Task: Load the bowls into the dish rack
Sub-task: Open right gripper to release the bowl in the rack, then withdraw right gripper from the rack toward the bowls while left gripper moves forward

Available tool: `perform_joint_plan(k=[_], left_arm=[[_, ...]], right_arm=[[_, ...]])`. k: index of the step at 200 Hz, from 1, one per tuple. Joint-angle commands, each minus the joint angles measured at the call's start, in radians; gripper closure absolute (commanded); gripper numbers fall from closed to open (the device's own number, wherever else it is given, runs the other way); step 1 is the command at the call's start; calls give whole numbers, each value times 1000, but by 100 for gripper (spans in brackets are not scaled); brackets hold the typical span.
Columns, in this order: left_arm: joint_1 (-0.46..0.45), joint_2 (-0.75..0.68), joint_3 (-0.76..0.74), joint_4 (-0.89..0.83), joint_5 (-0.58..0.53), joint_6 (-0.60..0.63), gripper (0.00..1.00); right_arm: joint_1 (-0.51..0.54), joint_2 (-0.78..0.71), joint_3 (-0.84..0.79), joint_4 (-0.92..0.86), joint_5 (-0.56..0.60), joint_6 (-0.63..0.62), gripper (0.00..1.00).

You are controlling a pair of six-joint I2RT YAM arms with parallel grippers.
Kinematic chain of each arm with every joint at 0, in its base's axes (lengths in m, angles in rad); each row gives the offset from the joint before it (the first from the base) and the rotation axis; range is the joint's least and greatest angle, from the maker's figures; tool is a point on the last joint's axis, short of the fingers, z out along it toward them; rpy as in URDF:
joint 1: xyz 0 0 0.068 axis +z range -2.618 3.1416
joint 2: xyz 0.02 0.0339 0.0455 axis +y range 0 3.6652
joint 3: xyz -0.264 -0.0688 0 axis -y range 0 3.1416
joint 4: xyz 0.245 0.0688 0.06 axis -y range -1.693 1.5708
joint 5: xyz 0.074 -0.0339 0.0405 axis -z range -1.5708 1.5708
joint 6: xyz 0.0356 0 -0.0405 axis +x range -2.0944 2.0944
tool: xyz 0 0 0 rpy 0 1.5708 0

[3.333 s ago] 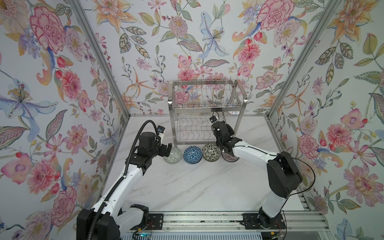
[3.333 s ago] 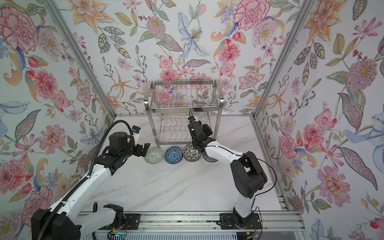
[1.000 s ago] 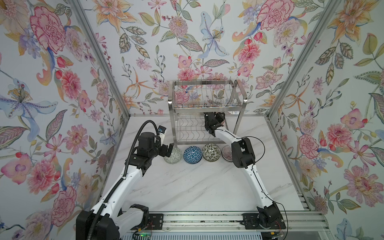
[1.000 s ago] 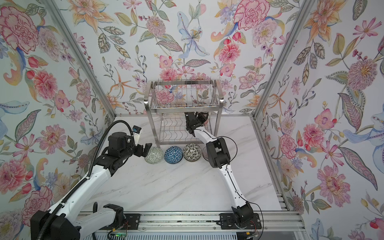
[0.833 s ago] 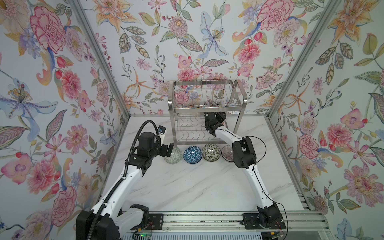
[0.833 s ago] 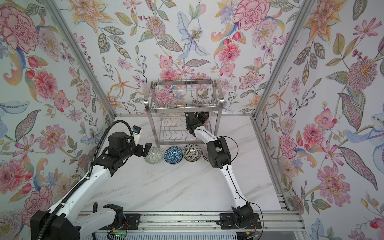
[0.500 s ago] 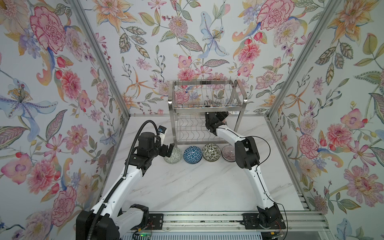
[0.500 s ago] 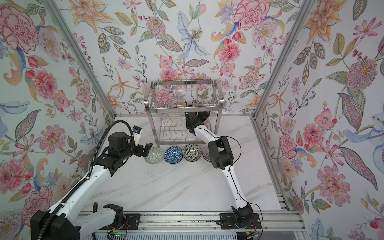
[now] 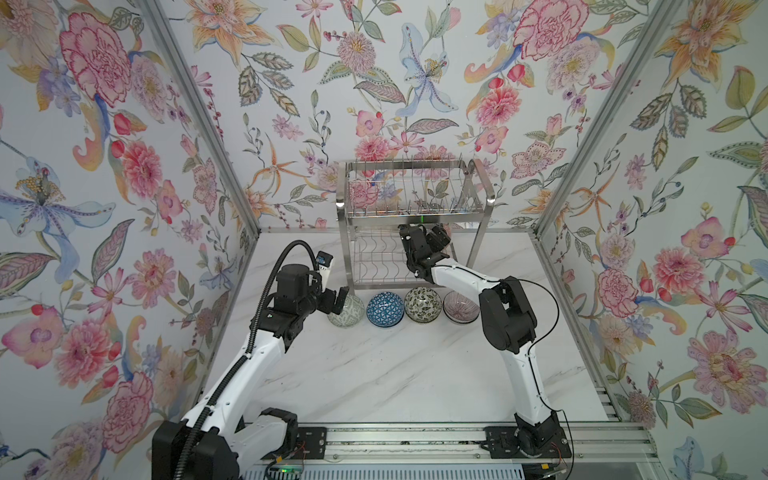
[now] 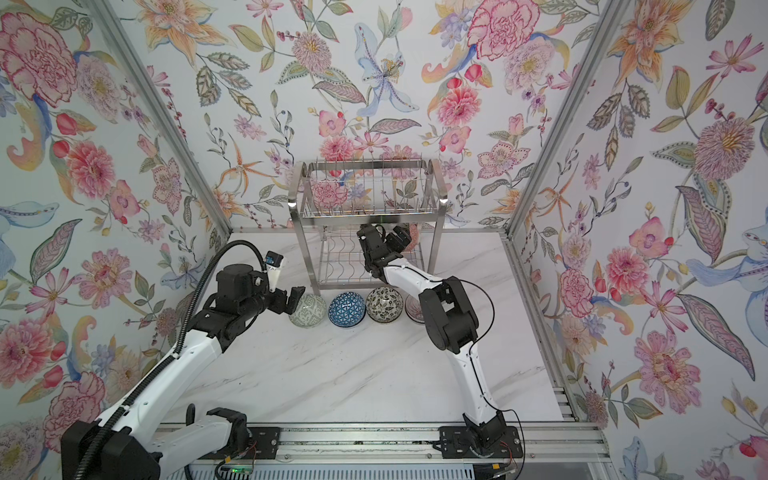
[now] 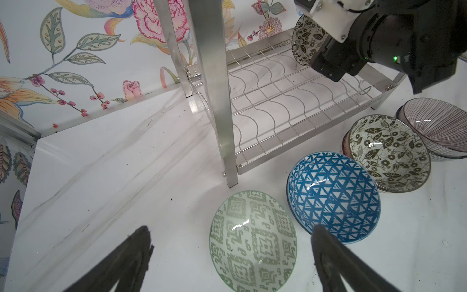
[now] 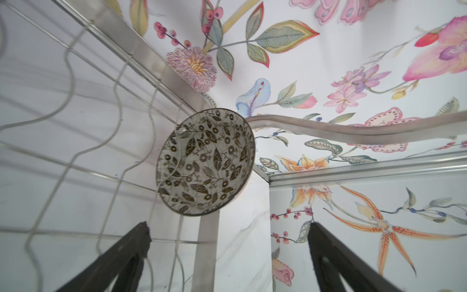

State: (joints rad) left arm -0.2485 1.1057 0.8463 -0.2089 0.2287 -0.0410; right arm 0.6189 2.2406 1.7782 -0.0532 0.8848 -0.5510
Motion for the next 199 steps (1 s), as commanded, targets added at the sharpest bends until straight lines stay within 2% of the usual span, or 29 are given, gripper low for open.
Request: perform_joint_plan(k=[1, 30, 63, 126, 149, 174, 199], left_arm=[[5, -5, -3, -17, -8, -5, 1], [-3, -9, -2, -30, 3, 12, 1], [-57, -7, 34, -98, -101, 41, 1], [-197, 15, 83, -146, -179, -8, 1], [-223, 32, 30, -58, -169, -80, 1], [-231, 53, -38, 76, -139, -172, 1], [-236, 82, -104, 213, -116, -228, 1]], right_arm=[[21, -92, -59, -21, -60, 96, 1], [63, -185, -161, -30, -101, 135, 1], [78, -327, -327, -29, -208, 202, 1], [95, -613, -634, 0, -398, 342, 1], [78, -724, -737, 17, -445, 396, 1], [35, -875, -853, 24, -567, 501, 1], [-53, -1011, -941, 25, -662, 593, 1]])
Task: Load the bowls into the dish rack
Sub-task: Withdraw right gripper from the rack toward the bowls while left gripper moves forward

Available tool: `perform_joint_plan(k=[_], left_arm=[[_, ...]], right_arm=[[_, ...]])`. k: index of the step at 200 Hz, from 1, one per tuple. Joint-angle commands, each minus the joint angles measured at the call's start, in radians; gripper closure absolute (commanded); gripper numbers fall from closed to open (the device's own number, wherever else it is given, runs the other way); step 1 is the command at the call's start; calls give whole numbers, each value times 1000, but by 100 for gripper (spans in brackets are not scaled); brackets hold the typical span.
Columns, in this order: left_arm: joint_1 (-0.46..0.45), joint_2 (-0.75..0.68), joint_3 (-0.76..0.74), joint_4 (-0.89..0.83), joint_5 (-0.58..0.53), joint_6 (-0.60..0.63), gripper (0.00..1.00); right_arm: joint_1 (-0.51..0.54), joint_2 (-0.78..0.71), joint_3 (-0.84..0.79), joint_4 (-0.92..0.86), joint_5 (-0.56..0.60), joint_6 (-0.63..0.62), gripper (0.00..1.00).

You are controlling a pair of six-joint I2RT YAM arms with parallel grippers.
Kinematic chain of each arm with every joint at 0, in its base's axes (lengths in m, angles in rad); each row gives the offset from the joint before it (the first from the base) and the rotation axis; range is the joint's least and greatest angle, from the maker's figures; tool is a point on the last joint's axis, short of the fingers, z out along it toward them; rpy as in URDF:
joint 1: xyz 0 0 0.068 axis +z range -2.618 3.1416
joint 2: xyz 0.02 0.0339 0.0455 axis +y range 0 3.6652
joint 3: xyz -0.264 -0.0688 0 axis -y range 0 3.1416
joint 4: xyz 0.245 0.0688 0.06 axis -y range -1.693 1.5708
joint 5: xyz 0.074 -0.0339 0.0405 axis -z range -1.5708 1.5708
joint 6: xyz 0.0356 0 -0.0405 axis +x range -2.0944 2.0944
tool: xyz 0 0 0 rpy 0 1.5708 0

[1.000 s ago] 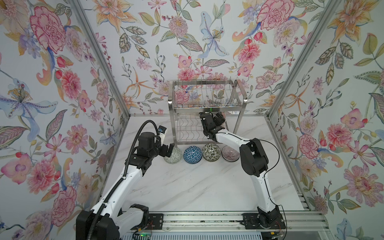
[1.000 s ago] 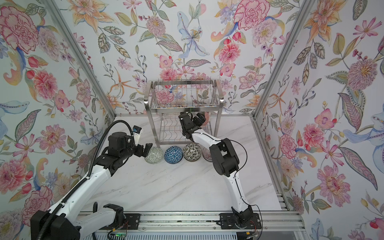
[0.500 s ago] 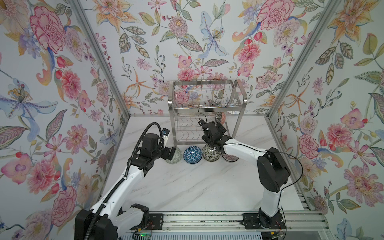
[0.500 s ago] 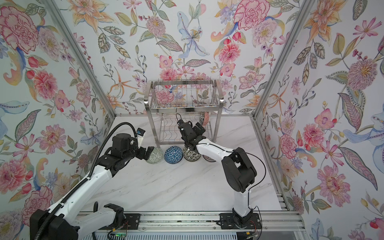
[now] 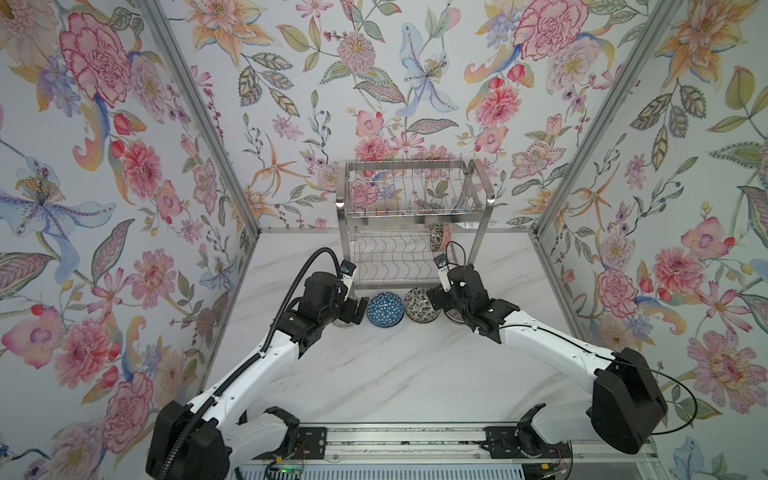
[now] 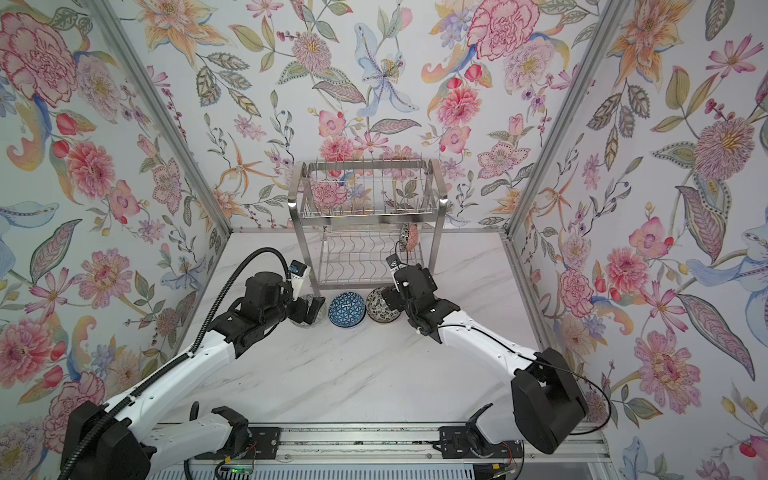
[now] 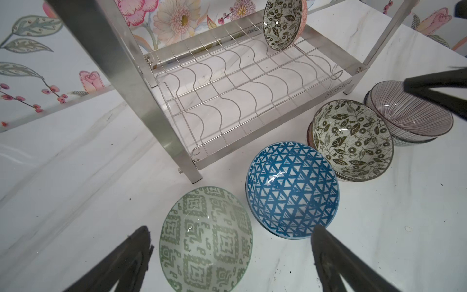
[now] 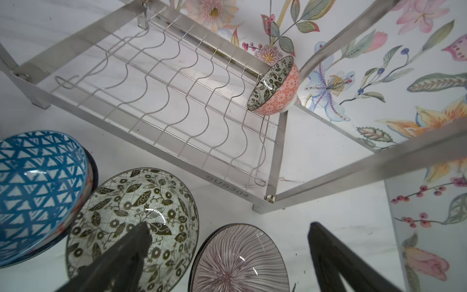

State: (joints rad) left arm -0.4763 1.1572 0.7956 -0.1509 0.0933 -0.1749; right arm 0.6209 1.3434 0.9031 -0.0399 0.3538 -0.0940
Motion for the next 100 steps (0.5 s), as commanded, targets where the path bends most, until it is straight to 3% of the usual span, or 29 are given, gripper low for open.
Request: perform_joint_plan(k=[1, 43, 100], left_arm=[[-9, 34, -55, 160, 21, -95, 1], [-23, 141, -63, 214, 33, -92, 1], [-28, 267, -18, 227, 23, -74, 14]], right_arm=[[-56, -119, -69, 11, -133, 137, 1], [-114, -243, -114, -31, -144, 157, 1], [-134, -207, -92, -37, -151, 152, 1]])
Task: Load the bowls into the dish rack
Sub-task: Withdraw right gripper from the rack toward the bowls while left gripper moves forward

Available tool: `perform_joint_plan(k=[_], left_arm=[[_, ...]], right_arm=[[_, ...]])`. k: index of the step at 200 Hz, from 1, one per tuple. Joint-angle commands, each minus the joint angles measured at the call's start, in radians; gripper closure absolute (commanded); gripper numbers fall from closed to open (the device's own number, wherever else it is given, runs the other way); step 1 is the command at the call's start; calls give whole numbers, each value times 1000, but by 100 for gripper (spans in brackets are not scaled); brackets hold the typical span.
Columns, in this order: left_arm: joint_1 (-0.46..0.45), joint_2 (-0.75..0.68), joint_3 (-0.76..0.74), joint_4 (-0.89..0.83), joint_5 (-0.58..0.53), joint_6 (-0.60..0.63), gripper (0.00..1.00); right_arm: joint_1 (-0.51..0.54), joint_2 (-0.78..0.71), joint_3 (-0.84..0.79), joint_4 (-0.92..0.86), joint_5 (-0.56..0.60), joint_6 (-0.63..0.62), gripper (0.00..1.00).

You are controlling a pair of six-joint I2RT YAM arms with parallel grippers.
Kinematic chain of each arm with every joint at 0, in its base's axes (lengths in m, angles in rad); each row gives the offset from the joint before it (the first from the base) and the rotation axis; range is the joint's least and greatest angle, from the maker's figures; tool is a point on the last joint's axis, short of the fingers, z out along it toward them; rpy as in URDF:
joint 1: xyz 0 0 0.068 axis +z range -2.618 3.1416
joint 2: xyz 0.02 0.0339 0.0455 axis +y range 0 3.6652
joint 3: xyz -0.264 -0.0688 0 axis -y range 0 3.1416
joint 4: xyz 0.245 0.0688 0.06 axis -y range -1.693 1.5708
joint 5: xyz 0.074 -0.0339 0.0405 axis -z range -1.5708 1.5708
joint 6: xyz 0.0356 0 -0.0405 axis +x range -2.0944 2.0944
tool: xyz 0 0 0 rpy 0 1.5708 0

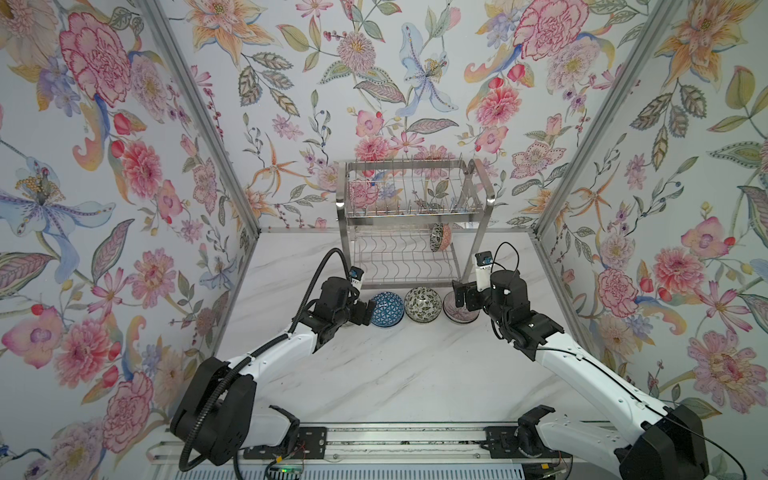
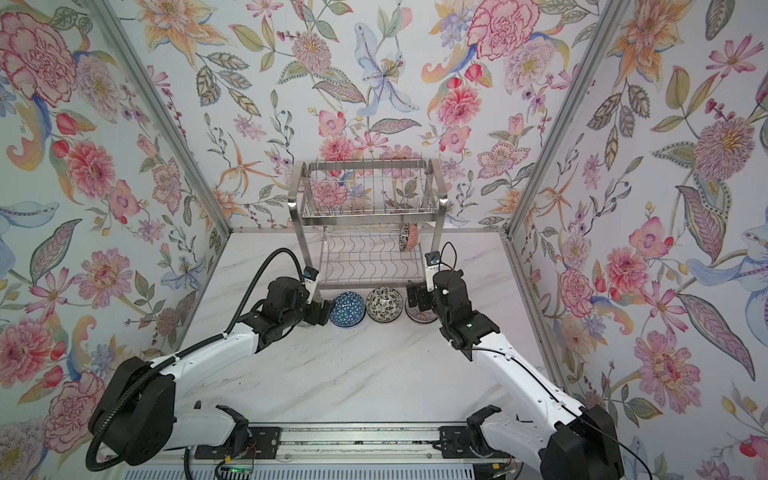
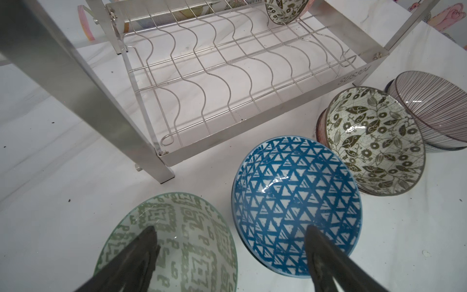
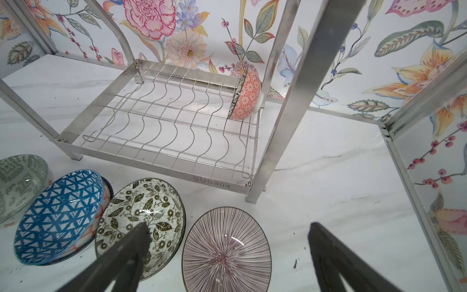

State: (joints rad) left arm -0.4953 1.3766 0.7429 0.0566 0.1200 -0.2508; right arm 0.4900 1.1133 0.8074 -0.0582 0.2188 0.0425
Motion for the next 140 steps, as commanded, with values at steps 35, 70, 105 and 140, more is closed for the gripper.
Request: perform_joint_plan(k=[35, 70, 105, 140], left_arm=[[-8, 120, 76, 15, 8, 9, 22], [-8, 177, 110, 23, 21, 15, 32], [-9, 246, 137, 30, 36, 19, 41], [-6, 283, 158, 28, 37, 24, 52]], right_arm=[[-6, 52, 22, -17, -18, 10, 1], [-13, 46, 23, -20, -15, 6, 1], [-25, 37, 22, -29, -16, 2, 1], [-32, 36, 18, -31, -21, 0, 1]])
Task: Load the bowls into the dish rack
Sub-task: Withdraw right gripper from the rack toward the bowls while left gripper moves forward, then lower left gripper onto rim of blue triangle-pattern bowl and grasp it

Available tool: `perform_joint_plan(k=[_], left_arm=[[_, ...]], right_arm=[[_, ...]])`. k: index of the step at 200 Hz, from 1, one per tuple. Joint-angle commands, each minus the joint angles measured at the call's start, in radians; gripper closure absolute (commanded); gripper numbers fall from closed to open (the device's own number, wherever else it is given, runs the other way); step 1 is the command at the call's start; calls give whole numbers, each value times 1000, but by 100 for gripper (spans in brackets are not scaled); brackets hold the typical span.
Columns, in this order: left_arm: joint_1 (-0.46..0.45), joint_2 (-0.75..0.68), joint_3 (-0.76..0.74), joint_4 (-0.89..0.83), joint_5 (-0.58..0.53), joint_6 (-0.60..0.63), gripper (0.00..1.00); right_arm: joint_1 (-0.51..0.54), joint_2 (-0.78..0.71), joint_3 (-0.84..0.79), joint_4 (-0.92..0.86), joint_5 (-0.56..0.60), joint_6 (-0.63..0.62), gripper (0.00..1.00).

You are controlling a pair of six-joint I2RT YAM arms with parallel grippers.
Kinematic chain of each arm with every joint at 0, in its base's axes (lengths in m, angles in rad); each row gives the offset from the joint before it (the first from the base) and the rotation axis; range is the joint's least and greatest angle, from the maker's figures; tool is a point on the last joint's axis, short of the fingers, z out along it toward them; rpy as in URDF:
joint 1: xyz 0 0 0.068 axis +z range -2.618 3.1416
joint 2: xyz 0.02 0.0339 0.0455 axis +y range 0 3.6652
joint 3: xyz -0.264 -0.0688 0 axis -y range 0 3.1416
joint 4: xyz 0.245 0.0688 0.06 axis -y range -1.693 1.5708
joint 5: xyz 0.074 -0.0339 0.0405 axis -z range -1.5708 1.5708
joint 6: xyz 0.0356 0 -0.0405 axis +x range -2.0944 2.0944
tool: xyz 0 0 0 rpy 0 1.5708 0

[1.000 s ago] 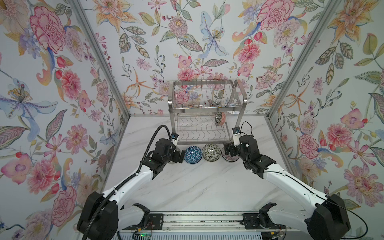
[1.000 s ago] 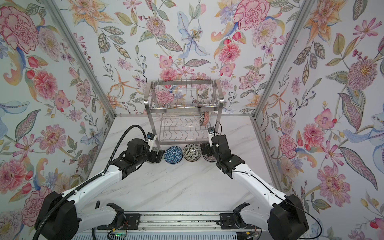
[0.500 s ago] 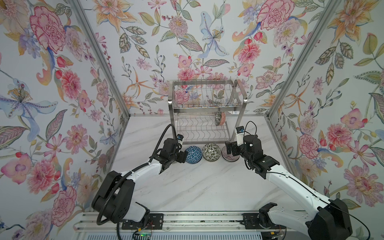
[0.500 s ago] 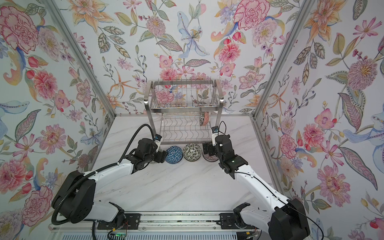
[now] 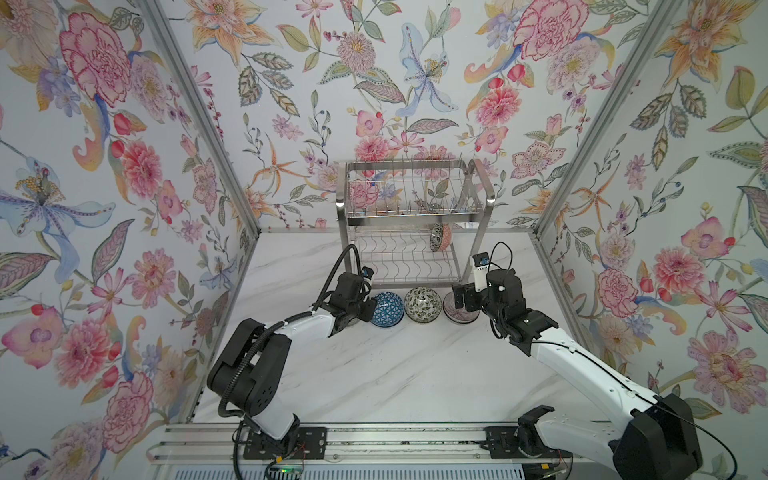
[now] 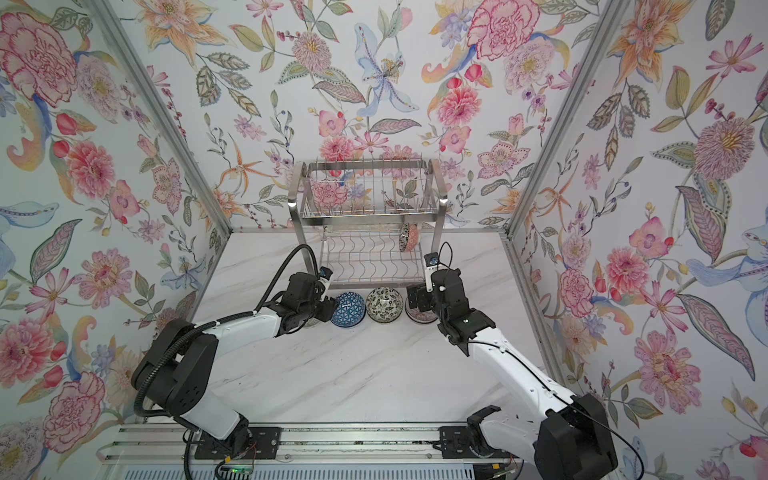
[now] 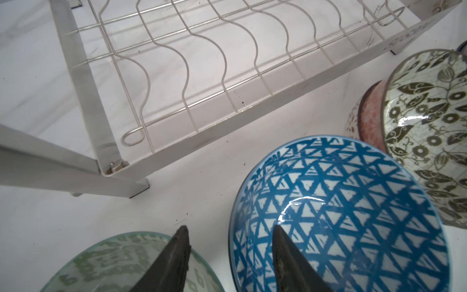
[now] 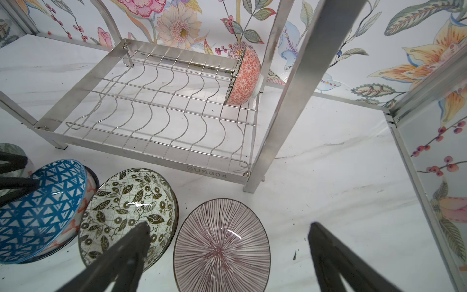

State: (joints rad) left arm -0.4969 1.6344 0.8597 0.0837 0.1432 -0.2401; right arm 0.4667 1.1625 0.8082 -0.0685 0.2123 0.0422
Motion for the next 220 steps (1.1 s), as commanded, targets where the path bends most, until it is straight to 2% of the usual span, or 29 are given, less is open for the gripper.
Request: perform_joint_plan(k=[1, 88, 220], left_arm=[[-6, 26, 42, 0, 13, 13, 52], [-7, 54, 55, 9, 25, 13, 64], [-6, 17, 50, -23, 6, 25, 93]], right_arm=[[-8, -13, 17, -21, -14, 0, 1], [-22, -10, 11, -20, -19, -2, 1], [-30, -23, -8, -19, -22, 0, 1]])
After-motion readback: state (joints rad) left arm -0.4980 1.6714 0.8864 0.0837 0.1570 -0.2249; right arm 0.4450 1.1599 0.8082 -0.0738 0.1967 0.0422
